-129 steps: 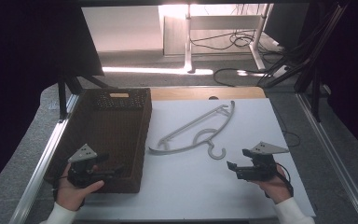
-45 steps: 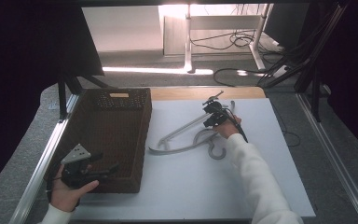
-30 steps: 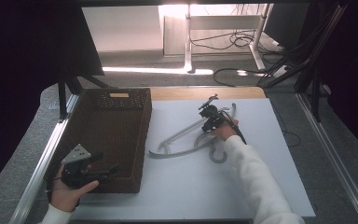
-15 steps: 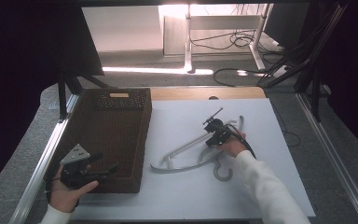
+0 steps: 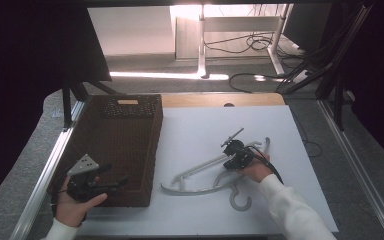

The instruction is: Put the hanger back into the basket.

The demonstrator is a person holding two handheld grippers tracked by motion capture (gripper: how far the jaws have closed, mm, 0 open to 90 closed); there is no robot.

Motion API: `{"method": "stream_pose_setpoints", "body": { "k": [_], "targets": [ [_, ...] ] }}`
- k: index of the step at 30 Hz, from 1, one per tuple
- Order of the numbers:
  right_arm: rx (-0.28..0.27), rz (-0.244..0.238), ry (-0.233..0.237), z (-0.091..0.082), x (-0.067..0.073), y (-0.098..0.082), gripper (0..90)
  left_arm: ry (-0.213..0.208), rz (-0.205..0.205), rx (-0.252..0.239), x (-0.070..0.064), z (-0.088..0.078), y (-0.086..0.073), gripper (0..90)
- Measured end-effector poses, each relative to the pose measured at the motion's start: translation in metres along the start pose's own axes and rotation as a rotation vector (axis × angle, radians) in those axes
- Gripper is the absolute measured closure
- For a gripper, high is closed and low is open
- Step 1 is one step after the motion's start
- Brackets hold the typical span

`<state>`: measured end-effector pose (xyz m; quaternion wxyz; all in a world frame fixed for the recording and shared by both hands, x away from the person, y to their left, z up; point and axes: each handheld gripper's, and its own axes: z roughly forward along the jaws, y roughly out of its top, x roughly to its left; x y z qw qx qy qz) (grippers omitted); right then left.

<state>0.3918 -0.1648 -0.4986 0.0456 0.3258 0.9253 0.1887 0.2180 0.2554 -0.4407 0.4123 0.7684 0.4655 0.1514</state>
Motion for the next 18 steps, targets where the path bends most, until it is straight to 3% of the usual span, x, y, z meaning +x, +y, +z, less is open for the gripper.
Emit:
{"method": "stream_pose_setpoints", "body": {
  "k": [4,7,11,14,15,18],
  "targets": [
    [-0.064,0.01,-0.001,-0.01,0.0,-0.004,89.5,0.0,0.003,-0.002,-0.001,-0.001,0.001,22.9],
    [-0.135,0.03,-0.004,-0.024,0.001,-0.016,89.4,0.0,-0.001,-0.003,0.0,-0.001,0.0,22.9],
    [-0.218,0.074,0.006,-0.038,0.002,-0.043,89.5,0.005,-0.009,-0.002,0.002,-0.002,-0.002,22.9],
    [-0.246,0.095,0.002,-0.047,0.001,-0.056,89.4,0.008,-0.009,-0.005,0.001,-0.003,-0.002,22.9],
    [-0.286,0.123,0.005,-0.059,0.0,-0.069,89.5,0.006,-0.01,-0.008,0.001,-0.003,-0.002,22.9],
    [-0.331,0.156,0.007,-0.071,0.002,-0.091,89.4,0.008,-0.009,-0.009,0.001,-0.003,-0.001,22.8]
  ]
}}
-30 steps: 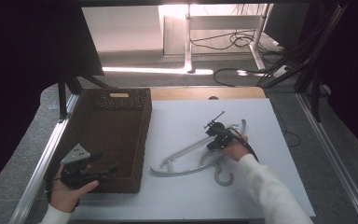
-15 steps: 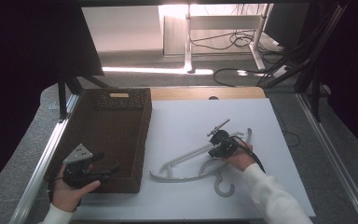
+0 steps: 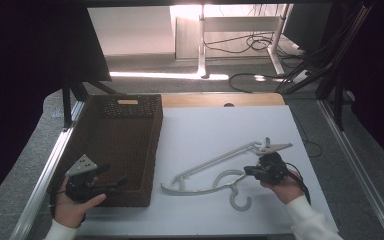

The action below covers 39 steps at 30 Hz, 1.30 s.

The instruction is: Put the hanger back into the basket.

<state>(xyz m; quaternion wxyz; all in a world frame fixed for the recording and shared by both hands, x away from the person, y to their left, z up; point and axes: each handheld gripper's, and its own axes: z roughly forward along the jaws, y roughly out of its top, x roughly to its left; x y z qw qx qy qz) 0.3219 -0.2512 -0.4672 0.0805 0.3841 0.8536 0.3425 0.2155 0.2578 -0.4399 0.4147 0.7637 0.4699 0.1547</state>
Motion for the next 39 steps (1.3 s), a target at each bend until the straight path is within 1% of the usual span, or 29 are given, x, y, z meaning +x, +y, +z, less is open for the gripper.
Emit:
{"method": "stream_pose_setpoints", "body": {
  "k": [2,3,4,6,7,8,9,10,11,12,14,15,16,17,20,24,26,27,28,29,31,34,37,39],
  "targets": [
    [-0.018,0.015,-0.001,-0.009,-0.001,-0.011,89.1,-0.003,0.006,0.001,-0.002,0.001,0.001,22.9],
    [-0.018,0.015,-0.001,-0.009,-0.001,-0.011,89.1,-0.003,0.006,0.001,-0.002,0.001,0.001,22.8],
    [-0.03,0.025,0.006,-0.014,-0.003,-0.02,85.0,-0.005,0.01,0.003,-0.003,0.002,0.002,22.8],
    [-0.039,0.042,0.01,-0.017,-0.005,-0.026,76.4,-0.006,0.013,0.004,-0.003,0.003,0.002,22.8],
    [-0.052,0.046,0.006,-0.018,-0.006,-0.028,69.8,-0.009,0.017,0.002,-0.004,0.003,0.003,22.8],
    [-0.052,0.046,0.006,-0.018,-0.006,-0.028,69.8,-0.009,0.017,0.002,-0.004,0.003,0.003,22.8],
    [-0.063,0.056,0.002,-0.018,-0.007,-0.029,62.4,-0.01,0.017,0.001,-0.005,0.004,0.004,22.8],
    [-0.076,0.072,0.009,-0.018,-0.009,-0.029,51.1,-0.012,0.018,0.003,-0.005,0.004,0.004,22.7],
    [-0.076,0.072,0.009,-0.018,-0.009,-0.029,51.1,-0.012,0.019,0.002,-0.006,0.003,0.005,22.7],
    [-0.079,0.084,0.026,-0.017,-0.01,-0.028,45.9,-0.008,0.022,0.001,-0.008,0.002,0.006,22.7],
    [-0.08,0.085,0.026,-0.018,-0.01,-0.028,41.8,-0.009,0.036,-0.003,-0.012,0.0,0.009,22.6],
    [-0.082,0.084,0.026,-0.018,-0.01,-0.027,40.5,-0.016,0.042,-0.006,-0.014,-0.001,0.011,22.7],
    [-0.085,0.084,0.025,-0.019,-0.01,-0.027,39.7,-0.03,0.052,-0.011,-0.02,-0.002,0.015,22.8],
    [-0.088,0.087,0.024,-0.019,-0.01,-0.026,39.1,-0.03,0.052,-0.011,-0.02,-0.002,0.015,22.9],
    [-0.095,0.09,0.016,-0.021,-0.01,-0.026,37.1,-0.076,0.071,-0.012,-0.031,0.0,0.021,23.3],
    [-0.099,0.089,0.002,-0.022,-0.011,-0.026,35.9,-0.134,0.083,-0.012,-0.042,0.006,0.029,24.0],
    [-0.099,0.088,0.0,-0.023,-0.011,-0.026,35.8,-0.152,0.089,-0.011,-0.047,0.01,0.033,24.3],
    [-0.098,0.086,-0.001,-0.023,-0.011,-0.025,35.8,-0.158,0.094,-0.008,-0.05,0.012,0.035,24.3],
    [-0.097,0.085,0.0,-0.023,-0.011,-0.025,35.7,-0.168,0.108,-0.001,-0.056,0.016,0.039,24.4],
    [-0.097,0.085,0.0,-0.023,-0.011,-0.025,35.7,-0.168,0.108,-0.001,-0.056,0.016,0.039,24.5],
    [-0.092,0.081,0.001,-0.022,-0.011,-0.025,35.4,-0.176,0.119,0.007,-0.061,0.02,0.041,24.9],
    [-0.09,0.076,-0.001,-0.022,-0.011,-0.024,35.2,-0.18,0.146,0.027,-0.071,0.027,0.046,25.3],
    [-0.093,0.076,-0.001,-0.023,-0.011,-0.024,35.2,-0.196,0.173,0.049,-0.083,0.038,0.052,25.6],
    [-0.094,0.076,-0.001,-0.023,-0.012,-0.024,35.2,-0.214,0.188,0.069,-0.09,0.048,0.056,26.7]
  ]
}}
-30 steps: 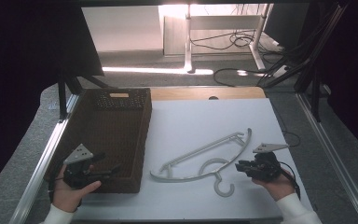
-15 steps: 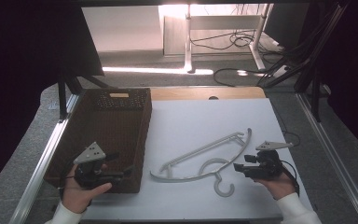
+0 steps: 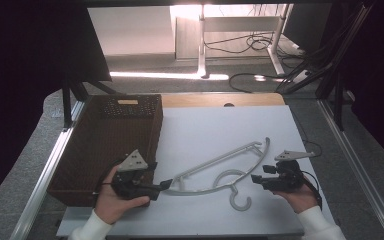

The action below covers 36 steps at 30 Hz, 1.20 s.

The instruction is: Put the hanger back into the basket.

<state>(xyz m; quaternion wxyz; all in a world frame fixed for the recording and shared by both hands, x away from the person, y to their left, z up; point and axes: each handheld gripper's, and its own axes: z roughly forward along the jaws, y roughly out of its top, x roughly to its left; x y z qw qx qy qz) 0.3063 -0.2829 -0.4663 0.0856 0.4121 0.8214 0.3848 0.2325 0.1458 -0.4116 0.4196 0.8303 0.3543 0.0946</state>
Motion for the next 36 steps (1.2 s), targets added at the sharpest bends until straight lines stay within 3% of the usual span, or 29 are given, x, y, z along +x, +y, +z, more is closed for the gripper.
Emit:
{"method": "stream_pose_setpoints", "body": {
  "k": [6,14,16,36],
  "targets": [
    [0.005,0.004,-0.004,0.001,-0.001,0.0,35.2,-0.037,0.022,0.039,-0.008,0.025,0.011,28.4],
    [0.006,0.006,-0.009,0.001,-0.004,-0.001,35.2,-0.072,0.081,0.085,-0.022,0.053,0.023,29.7],
    [0.007,0.005,-0.011,0.001,-0.004,-0.001,35.2,-0.076,0.093,0.117,-0.027,0.064,0.025,31.9],
    [0.026,0.001,-0.024,0.003,-0.007,-0.004,34.8,-0.133,0.159,0.293,-0.031,0.134,0.023,43.9]
  ]
}}
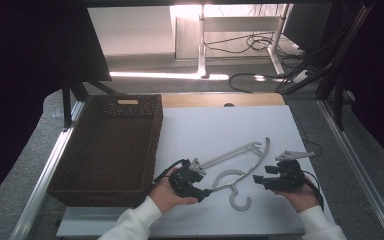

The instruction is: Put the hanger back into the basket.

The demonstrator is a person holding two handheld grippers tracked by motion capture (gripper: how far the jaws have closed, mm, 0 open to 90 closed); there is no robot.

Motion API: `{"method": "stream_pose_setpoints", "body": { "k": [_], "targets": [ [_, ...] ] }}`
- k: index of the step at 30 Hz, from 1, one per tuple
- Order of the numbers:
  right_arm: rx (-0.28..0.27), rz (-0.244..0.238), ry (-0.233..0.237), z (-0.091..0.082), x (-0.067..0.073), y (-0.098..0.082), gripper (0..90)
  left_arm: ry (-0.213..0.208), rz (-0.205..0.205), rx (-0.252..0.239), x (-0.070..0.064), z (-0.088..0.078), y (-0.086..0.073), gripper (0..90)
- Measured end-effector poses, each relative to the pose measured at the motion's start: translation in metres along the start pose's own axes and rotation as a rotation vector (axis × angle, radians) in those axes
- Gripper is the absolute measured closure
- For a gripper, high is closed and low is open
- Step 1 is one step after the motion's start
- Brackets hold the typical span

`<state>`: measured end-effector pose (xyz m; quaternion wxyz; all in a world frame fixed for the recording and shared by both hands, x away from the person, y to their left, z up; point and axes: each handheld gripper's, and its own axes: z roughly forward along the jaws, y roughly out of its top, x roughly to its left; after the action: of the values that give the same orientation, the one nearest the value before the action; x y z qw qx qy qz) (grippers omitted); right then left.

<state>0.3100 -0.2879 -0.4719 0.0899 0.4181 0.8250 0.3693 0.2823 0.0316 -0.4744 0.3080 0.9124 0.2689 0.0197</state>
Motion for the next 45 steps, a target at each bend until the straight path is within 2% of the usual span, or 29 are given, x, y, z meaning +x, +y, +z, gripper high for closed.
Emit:
{"method": "stream_pose_setpoints", "body": {
  "k": [6,11,20,23,26,27,29,32,38,43,45],
  "targets": [
    [0.004,0.001,-0.002,0.0,-0.001,-0.001,34.8,-0.014,-0.001,0.02,0.003,0.009,0.0,47.0],
    [0.006,0.002,-0.002,0.001,-0.001,-0.001,34.7,-0.016,0.017,0.057,0.005,0.021,0.0,49.7],
    [0.012,0.003,-0.005,0.001,-0.002,-0.002,34.6,0.008,0.055,0.125,0.005,0.036,-0.002,60.2],
    [0.011,0.005,-0.004,0.001,-0.003,-0.002,34.6,0.052,0.091,0.151,0.002,0.042,-0.005,64.3],
    [0.011,0.006,-0.005,0.001,-0.003,-0.002,34.6,0.053,0.099,0.142,0.001,0.041,-0.006,69.5],
    [0.011,0.006,-0.005,0.001,-0.003,-0.002,34.6,0.054,0.112,0.143,-0.001,0.041,-0.006,69.5],
    [0.011,0.004,-0.006,0.001,-0.003,-0.002,34.6,0.057,0.138,0.148,-0.004,0.042,-0.006,76.3],
    [0.012,0.004,-0.007,0.001,-0.003,-0.001,34.6,0.067,0.153,0.159,-0.006,0.043,-0.004,77.1],
    [0.009,0.004,-0.007,0.001,-0.003,-0.001,34.5,0.044,0.156,0.159,-0.003,0.043,-0.004,77.8],
    [0.008,0.007,-0.009,0.0,-0.004,-0.001,34.5,0.04,0.177,0.17,-0.004,0.043,-0.002,80.7],
    [0.006,0.008,-0.012,0.0,-0.005,-0.001,34.5,0.035,0.169,0.173,-0.004,0.043,-0.001,82.1]
  ]
}}
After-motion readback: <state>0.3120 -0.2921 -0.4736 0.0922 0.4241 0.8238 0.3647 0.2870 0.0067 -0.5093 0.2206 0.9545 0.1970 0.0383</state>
